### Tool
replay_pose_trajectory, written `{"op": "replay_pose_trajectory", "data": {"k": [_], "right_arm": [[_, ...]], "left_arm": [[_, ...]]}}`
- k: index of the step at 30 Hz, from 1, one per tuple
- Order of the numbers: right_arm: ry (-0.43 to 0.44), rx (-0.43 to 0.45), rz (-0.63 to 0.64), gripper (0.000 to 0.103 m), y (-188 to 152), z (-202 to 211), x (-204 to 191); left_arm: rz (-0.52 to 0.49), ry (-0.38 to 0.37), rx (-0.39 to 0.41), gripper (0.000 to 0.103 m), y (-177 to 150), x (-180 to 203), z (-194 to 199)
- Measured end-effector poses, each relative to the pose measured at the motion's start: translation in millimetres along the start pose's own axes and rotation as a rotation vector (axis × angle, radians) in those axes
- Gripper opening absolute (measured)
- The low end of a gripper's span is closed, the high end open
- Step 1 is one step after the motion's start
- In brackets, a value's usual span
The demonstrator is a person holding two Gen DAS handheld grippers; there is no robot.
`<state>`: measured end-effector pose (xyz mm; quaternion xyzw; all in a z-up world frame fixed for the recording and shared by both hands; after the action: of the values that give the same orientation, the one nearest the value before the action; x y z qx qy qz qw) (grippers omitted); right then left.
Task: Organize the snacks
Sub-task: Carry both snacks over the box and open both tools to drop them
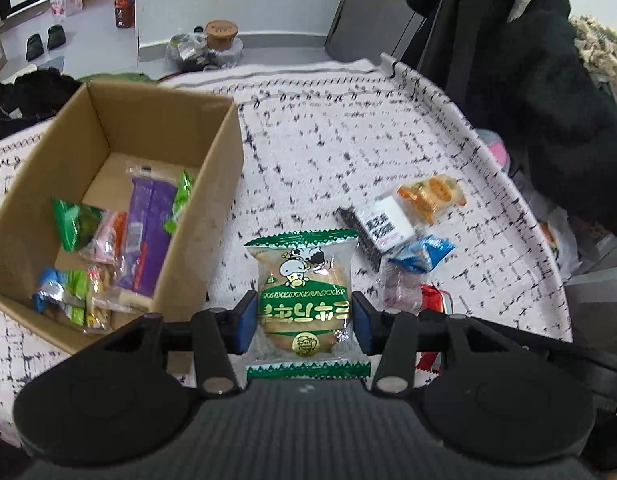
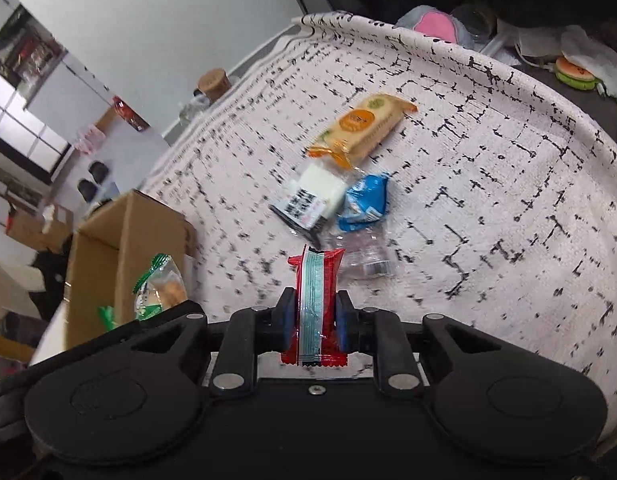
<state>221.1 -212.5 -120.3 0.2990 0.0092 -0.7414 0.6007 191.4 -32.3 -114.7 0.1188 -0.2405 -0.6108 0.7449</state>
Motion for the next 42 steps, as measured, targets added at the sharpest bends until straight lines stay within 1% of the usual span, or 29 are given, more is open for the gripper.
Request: {"op": "replay_pose_trajectory", "data": {"k": [5,8,10,13,16,23,30,35,42], "right_arm": [[0.043,0.017,-0.011,0.02,5,10,-15],[0.053,0.031,-0.003,0.02,6,14,-24],[0.064,0.037,0.002,0.02,6,17,-31],[0.098,0.026,-0.019,0.02,8,19,-40],[0.121,0.029,-0.016,0.02,8,23,-51],[0.144,0.032,0.018,0.02,7,24,-80],[0.153,0.033,0.045,0.02,3,19,-105],[0.162,0.017,0.07,0.02,-4,11,-122],[0.16,-0.012,0.095,0.02,-14,-2,-141]], "left_arm": [[0.0,-0.008,0.032,0.048,9,-5,15],[0.029,-0.018,0.046,0.048,16,-13,25],[0.031,-0.019,0.06,0.048,20,-18,31],[0.034,-0.022,0.077,0.048,26,-26,42],[0.04,-0.017,0.093,0.048,33,-36,52],[0.048,-0.002,0.123,0.048,43,-62,72],[0.065,0.015,0.127,0.048,44,-89,81],[0.087,0.03,0.121,0.048,43,-110,83],[0.125,0.04,0.091,0.048,39,-135,76]]}}
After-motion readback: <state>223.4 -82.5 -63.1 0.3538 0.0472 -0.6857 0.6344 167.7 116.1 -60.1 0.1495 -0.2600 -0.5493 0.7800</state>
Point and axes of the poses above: each gripper's, at about its wrist camera, not at the fingertips, and z roughly against the way its jaws point, x to its right, y to its top, the point moved 1 cm from there along -z, roughly the way its jaws point, and after that the axes turned 3 degrees about -z, right-handed, at the moved point
